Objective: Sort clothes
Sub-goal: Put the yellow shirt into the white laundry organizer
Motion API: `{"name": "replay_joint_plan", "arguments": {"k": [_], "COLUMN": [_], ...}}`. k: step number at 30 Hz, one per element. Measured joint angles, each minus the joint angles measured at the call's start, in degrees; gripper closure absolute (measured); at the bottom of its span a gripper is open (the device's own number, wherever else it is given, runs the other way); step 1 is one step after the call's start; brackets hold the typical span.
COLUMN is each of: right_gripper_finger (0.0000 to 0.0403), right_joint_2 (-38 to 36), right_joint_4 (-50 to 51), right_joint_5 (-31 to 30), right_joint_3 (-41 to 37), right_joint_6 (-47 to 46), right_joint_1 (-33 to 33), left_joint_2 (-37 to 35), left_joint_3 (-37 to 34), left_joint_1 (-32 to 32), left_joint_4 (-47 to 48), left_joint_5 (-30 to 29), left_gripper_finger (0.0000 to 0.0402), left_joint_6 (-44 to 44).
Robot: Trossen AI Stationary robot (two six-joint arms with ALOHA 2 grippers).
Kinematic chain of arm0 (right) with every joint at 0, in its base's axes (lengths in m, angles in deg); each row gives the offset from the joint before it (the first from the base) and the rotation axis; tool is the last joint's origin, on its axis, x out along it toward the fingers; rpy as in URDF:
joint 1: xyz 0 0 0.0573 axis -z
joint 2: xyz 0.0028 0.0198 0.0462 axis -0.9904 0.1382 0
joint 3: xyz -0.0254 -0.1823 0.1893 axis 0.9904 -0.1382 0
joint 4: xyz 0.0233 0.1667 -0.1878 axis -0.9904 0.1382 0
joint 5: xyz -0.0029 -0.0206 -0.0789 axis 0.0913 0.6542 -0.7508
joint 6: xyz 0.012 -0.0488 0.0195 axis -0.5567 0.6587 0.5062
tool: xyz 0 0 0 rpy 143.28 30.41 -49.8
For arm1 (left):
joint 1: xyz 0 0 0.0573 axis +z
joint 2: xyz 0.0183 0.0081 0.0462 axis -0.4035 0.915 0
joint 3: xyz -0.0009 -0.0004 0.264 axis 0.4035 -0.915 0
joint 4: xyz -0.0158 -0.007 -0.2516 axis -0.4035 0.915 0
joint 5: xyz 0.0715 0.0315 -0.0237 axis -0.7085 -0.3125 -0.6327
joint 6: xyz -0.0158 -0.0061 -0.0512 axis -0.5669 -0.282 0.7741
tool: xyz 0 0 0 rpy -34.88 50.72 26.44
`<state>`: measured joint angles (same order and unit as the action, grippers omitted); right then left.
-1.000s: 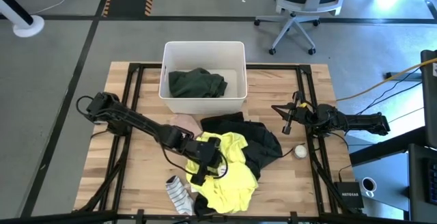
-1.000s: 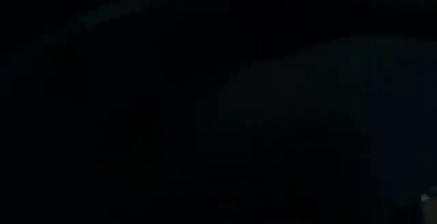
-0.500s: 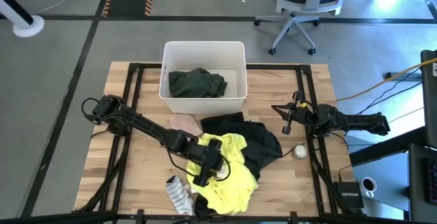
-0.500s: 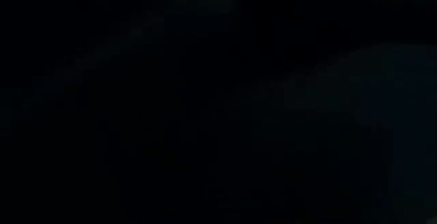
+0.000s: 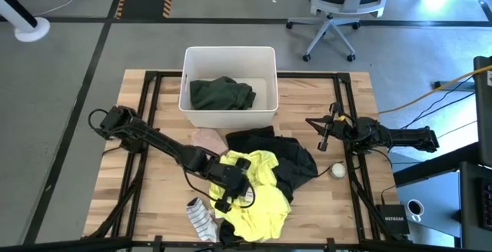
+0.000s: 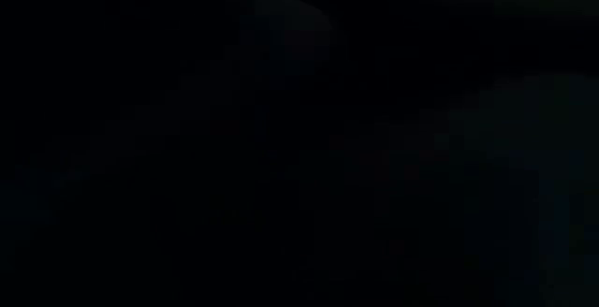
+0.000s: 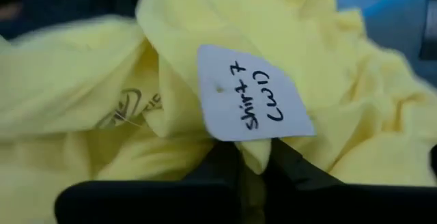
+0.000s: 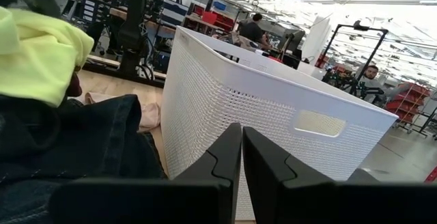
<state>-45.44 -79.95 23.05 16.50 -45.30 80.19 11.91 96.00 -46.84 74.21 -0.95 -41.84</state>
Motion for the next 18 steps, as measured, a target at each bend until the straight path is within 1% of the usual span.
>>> {"name": "replay_joint_plan", "arguments": {"k": [2,7,11,14,18], "right_gripper_finger": [0.037,0.037,0.037,0.037,0.037], "right_joint_2": [-0.02,-0.02,-0.02,-0.02,-0.02], "right_joint_4": [0.0,0.0,0.01,0.0,0.01], "right_joint_5": [-0.01,0.01,0.01,-0.01,0.01], "right_joint_3": [0.0,0.0,0.0,0.0,0.0], "right_joint_6": [0.0,0.0,0.0,0.02,0.01], "right_joint_1": [0.0,0.0,0.0,0.0,0.0], "left_joint_2": [-1.34,-5.13,-7.99,-10.06,-12.27], "left_joint_3": [0.0,0.0,0.0,0.0,0.0], "left_joint_1": [-0.3,-0.83,-0.99,-0.95,-0.93], "left_joint_4": [-0.23,-0.7,-2.48,-4.02,-4.23], "left_joint_5": [-0.74,-3.5,-6.5,-9.54,-17.01], "left_gripper_finger": [0.038,0.0361,0.0369,0.0375,0.0369], "left_joint_6": [-0.17,-1.17,-3.59,-6.37,-10.87]}}
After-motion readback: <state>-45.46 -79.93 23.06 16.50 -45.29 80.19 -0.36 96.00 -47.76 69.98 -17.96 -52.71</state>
